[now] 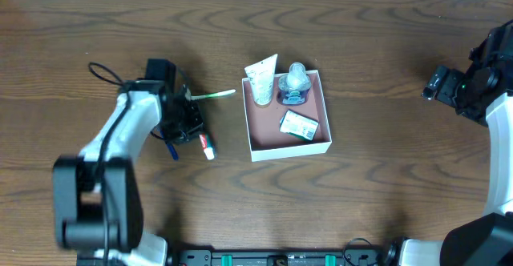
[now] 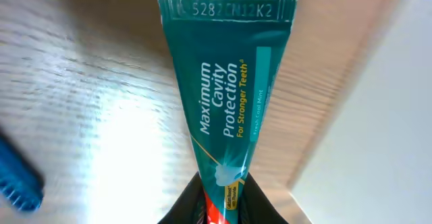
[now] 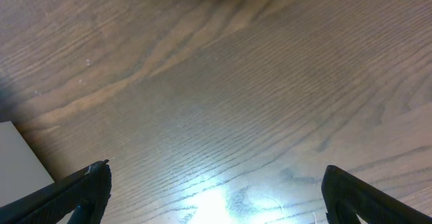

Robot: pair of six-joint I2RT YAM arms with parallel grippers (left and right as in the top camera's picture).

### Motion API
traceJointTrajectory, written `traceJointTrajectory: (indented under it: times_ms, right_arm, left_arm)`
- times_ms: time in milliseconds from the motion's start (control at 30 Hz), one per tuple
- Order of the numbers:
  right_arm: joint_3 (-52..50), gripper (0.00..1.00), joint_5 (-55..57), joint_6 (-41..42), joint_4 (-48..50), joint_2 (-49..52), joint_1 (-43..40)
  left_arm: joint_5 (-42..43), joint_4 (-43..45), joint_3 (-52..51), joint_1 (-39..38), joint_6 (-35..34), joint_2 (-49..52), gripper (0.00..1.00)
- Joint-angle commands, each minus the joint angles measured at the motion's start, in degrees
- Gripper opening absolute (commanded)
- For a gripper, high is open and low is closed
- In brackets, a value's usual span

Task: Pack container
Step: 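Carry the toothpaste tube into the box and release it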

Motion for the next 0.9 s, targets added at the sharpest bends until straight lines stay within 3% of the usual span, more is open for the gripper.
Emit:
traceJointTrajectory:
  times_ms: [0, 200, 433, 600, 700, 867]
  right_arm:
    - [0.2, 0.99, 0.0, 0.7, 0.0, 0.1, -0.2]
    - [0.2, 0.99, 0.0, 0.7, 0.0, 0.1, -0.2]
    - [0.2, 0.99, 0.0, 0.7, 0.0, 0.1, -0.2]
    - [0.2, 0.99, 0.0, 0.7, 0.0, 0.1, -0.2]
    - [0.2, 0.99, 0.0, 0.7, 0.0, 0.1, -0.2]
    - [0.2, 0.99, 0.0, 0.7, 0.0, 0.1, -0.2]
  left_arm:
    - [1.2, -0.7, 0.8, 0.0, 3.9, -7.6, 0.14]
    - [1.2, 0.0, 0.8, -3.8, 5.2, -20.0, 0.14]
    - [0.9, 6.4, 0.8, -15.2, 8.2, -27.5, 0.14]
    - [0.6, 13.4, 0.8, -24.6, 16.7, -27.1, 0.13]
    - [-4.1, 15.9, 0.8, -28.9, 22.8, -25.9, 0.13]
    - [-11.5, 17.0, 0.8, -34.3, 38.0, -22.8, 0.09]
